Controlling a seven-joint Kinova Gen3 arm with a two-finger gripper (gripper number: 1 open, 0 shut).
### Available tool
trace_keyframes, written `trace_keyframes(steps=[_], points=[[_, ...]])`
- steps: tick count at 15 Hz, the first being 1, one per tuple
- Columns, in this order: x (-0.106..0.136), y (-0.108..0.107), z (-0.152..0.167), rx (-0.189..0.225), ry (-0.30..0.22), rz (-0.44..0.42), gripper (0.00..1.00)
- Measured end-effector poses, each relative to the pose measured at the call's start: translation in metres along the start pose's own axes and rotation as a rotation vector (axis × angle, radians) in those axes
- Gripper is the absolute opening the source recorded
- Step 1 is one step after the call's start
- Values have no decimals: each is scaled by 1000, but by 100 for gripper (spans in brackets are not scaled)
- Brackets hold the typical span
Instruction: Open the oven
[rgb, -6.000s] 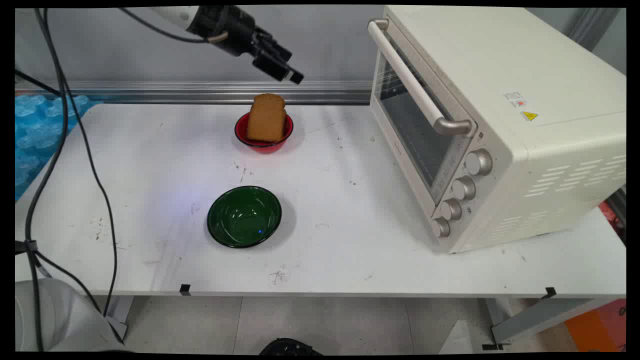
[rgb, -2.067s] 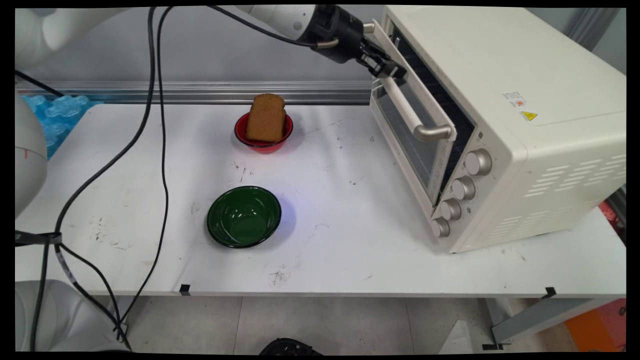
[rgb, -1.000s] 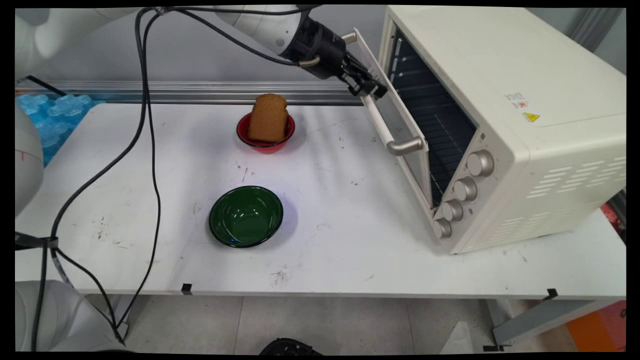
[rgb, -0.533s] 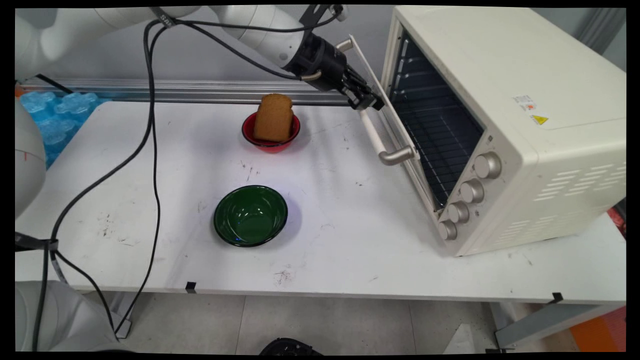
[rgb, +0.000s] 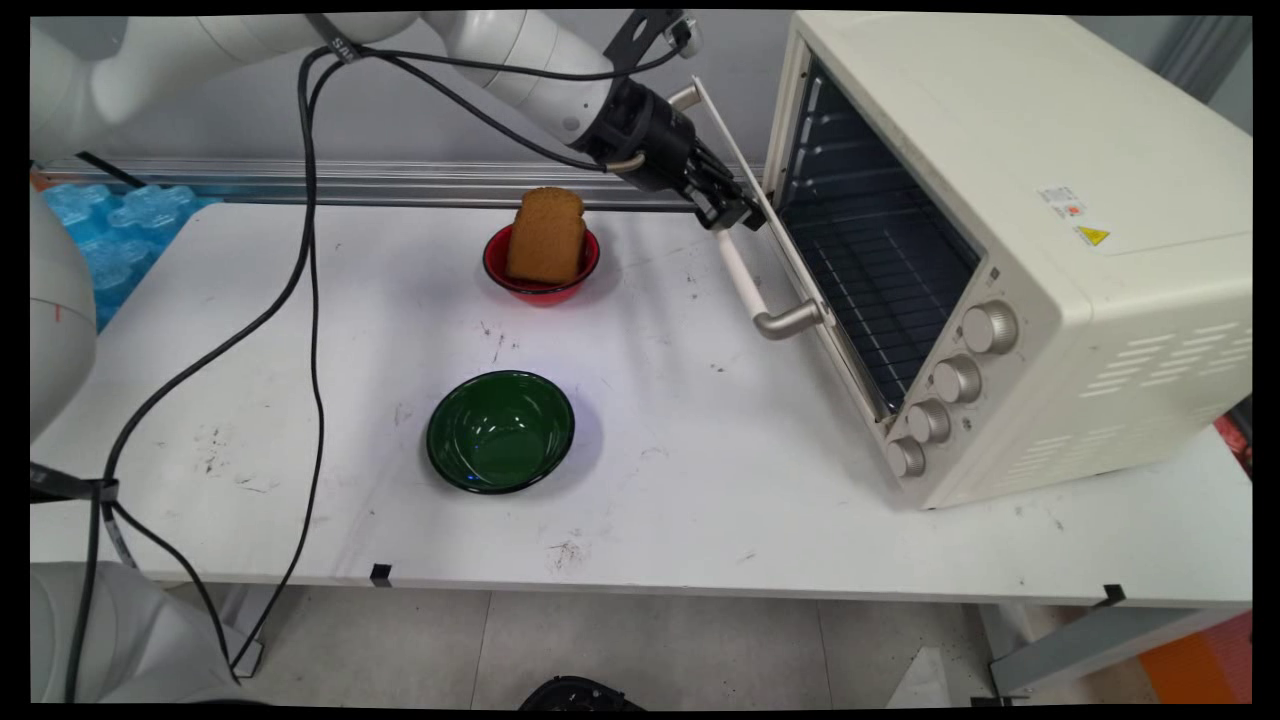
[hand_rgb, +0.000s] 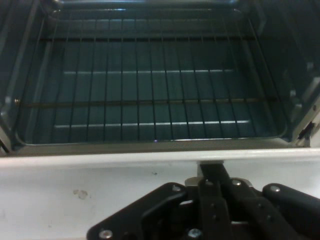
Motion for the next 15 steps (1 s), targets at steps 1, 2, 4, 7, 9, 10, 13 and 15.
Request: trace_keyframes(steps=[1, 2, 4, 7, 9, 10, 13, 15], points=[[0, -1, 0, 1, -2, 4, 0], [0, -1, -1, 2, -4, 8, 0], [1, -2, -3, 3, -8, 15, 0], [1, -3, -8, 3, -16, 20, 0], [0, -3, -11, 3, -22, 23, 0], [0, -4, -13, 1, -26, 26, 0], [-5, -3, -18, 4, -42, 28, 0], [-8, -2, -18, 5, -52, 28, 0]])
